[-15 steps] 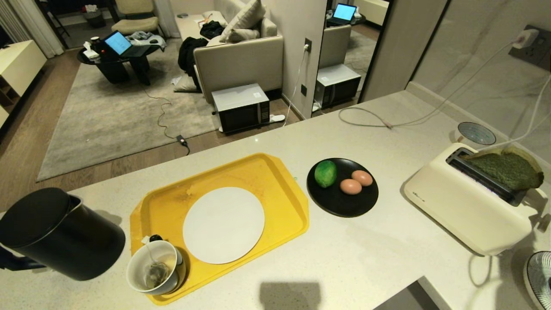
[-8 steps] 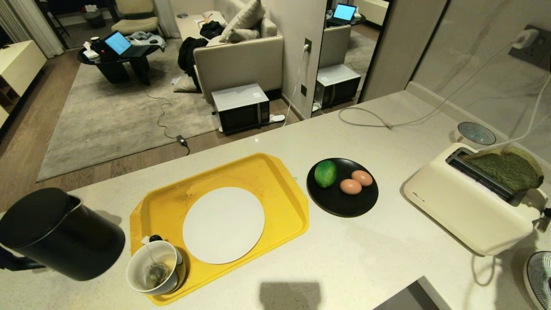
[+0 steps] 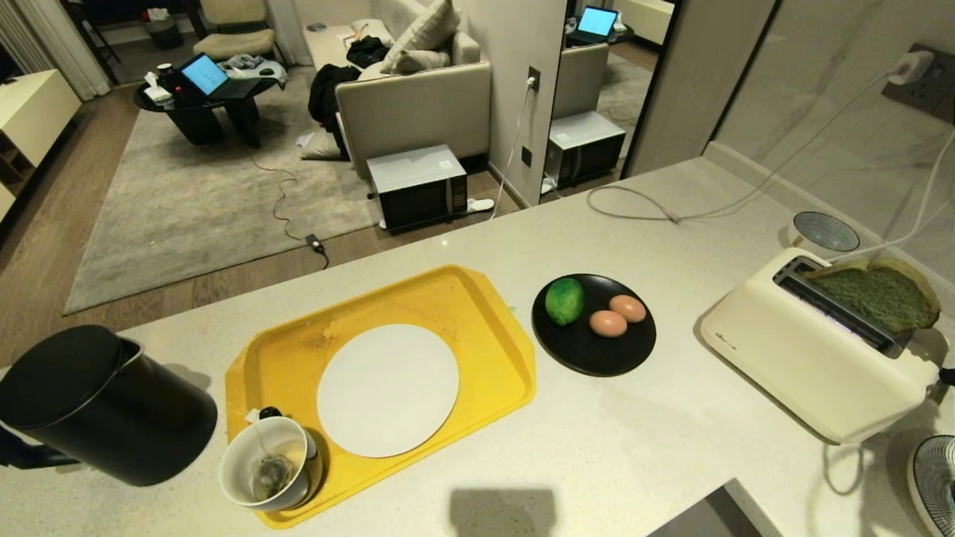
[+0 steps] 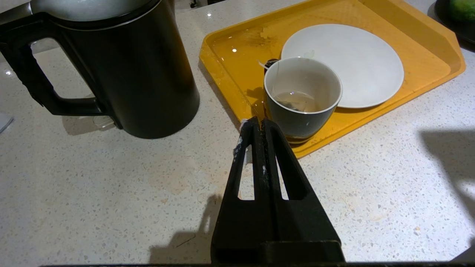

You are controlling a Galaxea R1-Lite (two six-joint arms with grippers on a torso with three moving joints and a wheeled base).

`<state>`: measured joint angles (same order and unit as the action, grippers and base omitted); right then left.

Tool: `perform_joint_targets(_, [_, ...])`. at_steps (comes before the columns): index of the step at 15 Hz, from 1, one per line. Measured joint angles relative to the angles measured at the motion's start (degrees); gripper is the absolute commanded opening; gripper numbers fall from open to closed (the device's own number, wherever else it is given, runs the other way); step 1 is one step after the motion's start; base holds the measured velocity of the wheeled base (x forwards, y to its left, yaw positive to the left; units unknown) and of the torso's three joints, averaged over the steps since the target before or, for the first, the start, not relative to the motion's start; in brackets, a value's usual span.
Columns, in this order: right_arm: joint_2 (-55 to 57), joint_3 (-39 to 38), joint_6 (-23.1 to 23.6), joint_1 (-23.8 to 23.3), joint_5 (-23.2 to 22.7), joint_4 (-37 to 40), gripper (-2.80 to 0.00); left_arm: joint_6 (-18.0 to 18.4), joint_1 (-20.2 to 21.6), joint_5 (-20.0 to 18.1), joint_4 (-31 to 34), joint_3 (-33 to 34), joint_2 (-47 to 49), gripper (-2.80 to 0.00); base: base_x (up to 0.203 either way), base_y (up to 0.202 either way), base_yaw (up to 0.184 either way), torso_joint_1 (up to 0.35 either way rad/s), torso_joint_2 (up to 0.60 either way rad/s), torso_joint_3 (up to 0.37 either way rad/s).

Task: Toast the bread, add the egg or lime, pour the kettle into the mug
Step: Use a bread toaster

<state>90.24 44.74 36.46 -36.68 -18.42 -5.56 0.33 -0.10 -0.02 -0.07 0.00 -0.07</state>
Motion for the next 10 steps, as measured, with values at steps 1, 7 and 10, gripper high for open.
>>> perform_joint_targets(1, [0.2, -0.13, 0.12, -0.02, -0.39, 0.05, -2.8, 0.0, 0.0, 0.0, 0.0, 0.0, 0.0, -2.8, 0.0, 0.0, 0.0, 0.0, 0.0, 0.0])
perform_joint_targets(7, [1.68, -1.26, 2.32, 0.02, -0.74, 0.94, -2.8, 0.02, 0.0, 0.02, 0.0, 0.0, 0.0, -2.8, 0.0, 0.0, 0.0, 0.0, 0.0, 0.0])
perform_joint_targets(10, [2.47, -1.66, 2.4, 0.0, -1.02, 1.07, -2.8, 0.02, 0.0, 0.02, 0.02, 0.0, 0.0, -2.8, 0.0, 0.0, 0.0, 0.0, 0.0, 0.0])
